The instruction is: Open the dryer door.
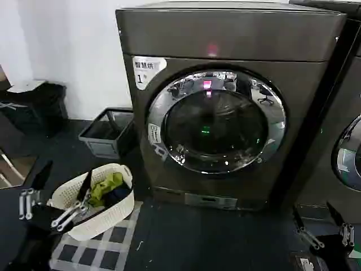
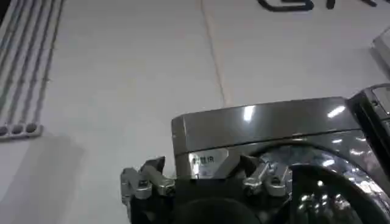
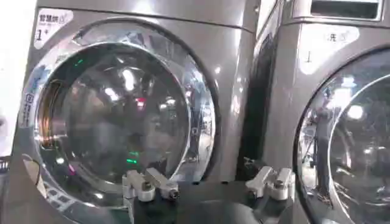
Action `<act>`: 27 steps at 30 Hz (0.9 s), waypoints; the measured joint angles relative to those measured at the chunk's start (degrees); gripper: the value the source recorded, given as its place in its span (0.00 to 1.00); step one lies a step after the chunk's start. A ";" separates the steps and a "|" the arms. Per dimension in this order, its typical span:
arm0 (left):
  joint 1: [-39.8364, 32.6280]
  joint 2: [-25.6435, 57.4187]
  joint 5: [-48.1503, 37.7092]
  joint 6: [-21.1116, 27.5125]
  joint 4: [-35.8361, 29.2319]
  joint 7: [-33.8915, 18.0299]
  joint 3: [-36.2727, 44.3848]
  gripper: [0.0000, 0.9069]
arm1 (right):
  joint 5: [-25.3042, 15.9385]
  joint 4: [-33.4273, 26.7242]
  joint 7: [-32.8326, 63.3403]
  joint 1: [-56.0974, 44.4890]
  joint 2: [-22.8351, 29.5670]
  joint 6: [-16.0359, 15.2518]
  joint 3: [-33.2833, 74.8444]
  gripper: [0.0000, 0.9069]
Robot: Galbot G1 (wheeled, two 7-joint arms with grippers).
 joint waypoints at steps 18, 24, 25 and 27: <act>-0.21 0.78 0.07 0.18 -0.03 0.71 0.41 1.00 | 8.95 -3.87 1.70 12.09 -17.70 -6.00 -8.79 1.00; -0.13 0.79 0.09 0.18 -0.38 0.98 0.36 1.00 | 11.47 -7.52 2.98 20.54 -23.89 -5.98 -15.19 1.00; -0.12 0.81 0.14 0.18 -0.40 1.07 0.35 1.00 | 11.74 -8.11 3.10 21.88 -24.71 -5.95 -16.24 1.00; -0.08 0.80 0.28 0.18 -0.44 1.16 0.34 1.00 | 12.50 -9.42 3.43 24.63 -26.23 -5.94 -18.49 1.00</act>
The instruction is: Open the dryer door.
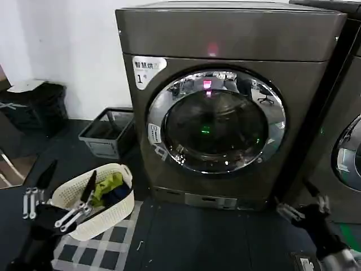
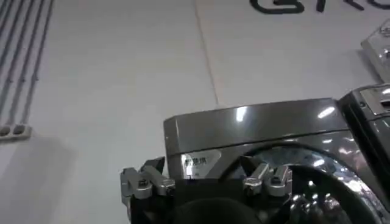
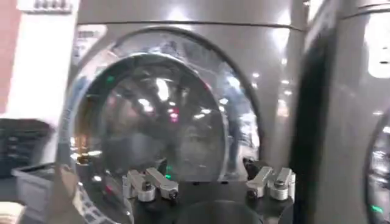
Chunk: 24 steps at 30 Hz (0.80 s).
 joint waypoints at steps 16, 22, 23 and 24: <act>0.19 -0.73 0.81 0.01 -0.77 0.33 -0.08 1.00 | 4.41 -9.61 0.86 22.47 -6.33 -0.38 -18.77 1.00; 0.51 -1.23 1.15 0.01 -1.36 0.34 -0.21 1.00 | 4.97 -12.39 0.58 29.51 -5.75 -0.57 -25.45 1.00; 0.57 -1.28 1.17 0.02 -1.42 0.34 -0.26 1.00 | 5.08 -12.74 0.48 30.46 -5.71 -0.58 -26.45 1.00; 0.60 -1.32 1.17 0.02 -1.49 0.34 -0.33 1.00 | 5.16 -13.11 0.39 31.29 -5.64 -0.58 -27.41 1.00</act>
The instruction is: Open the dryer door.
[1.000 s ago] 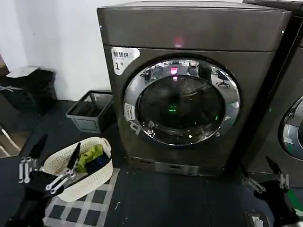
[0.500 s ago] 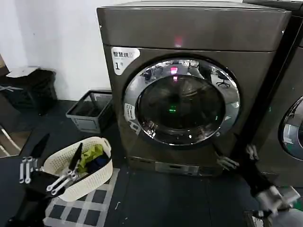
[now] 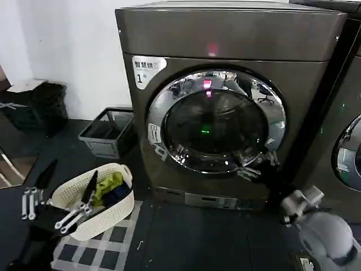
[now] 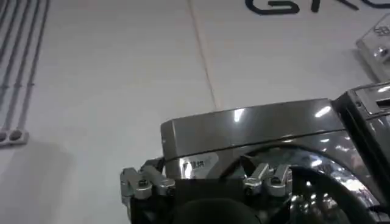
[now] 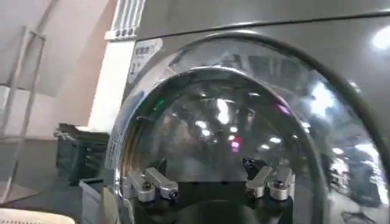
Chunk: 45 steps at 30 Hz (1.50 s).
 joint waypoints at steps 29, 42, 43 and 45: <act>-0.16 -0.12 0.14 0.00 0.22 0.18 -0.51 1.00 | 3.51 -10.49 -1.49 20.14 4.86 -0.32 -20.01 1.00; -0.17 -0.08 0.15 0.00 0.22 0.23 -0.60 1.00 | 2.82 -15.86 -1.71 25.32 9.08 -0.29 -25.31 1.00; -0.19 -0.08 0.15 0.01 0.22 0.23 -0.60 1.00 | 2.81 -16.34 -1.85 25.67 9.36 -0.25 -25.69 1.00; -0.20 -0.09 0.15 0.02 0.24 0.24 -0.61 1.00 | 2.80 -16.88 -2.05 26.12 9.78 -0.18 -26.23 1.00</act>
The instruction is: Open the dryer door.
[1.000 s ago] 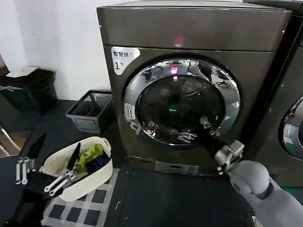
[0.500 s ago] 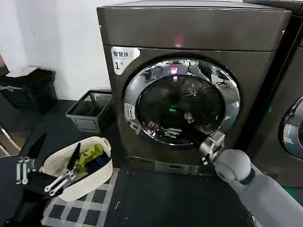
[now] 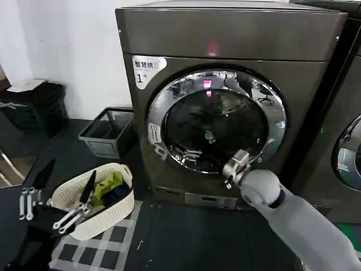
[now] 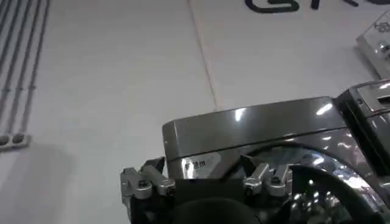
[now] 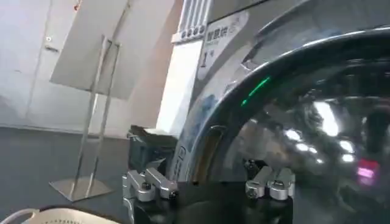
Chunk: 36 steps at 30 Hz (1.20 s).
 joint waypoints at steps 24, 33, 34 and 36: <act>-0.15 -0.09 0.14 0.04 0.09 0.08 0.01 1.00 | -0.81 -8.43 -1.56 7.19 6.38 0.64 -6.72 1.00; -0.22 -0.10 0.12 0.03 0.13 0.11 0.00 1.00 | -1.54 -11.99 -2.50 8.75 8.75 1.06 -7.89 1.00; -0.22 -0.10 0.12 0.03 0.13 0.11 -0.01 1.00 | -1.57 -12.52 -2.56 8.91 9.09 1.07 -7.98 1.00; -0.20 -0.12 0.12 0.03 0.13 0.12 -0.01 1.00 | -1.58 -13.42 -2.76 9.19 9.66 1.09 -8.21 1.00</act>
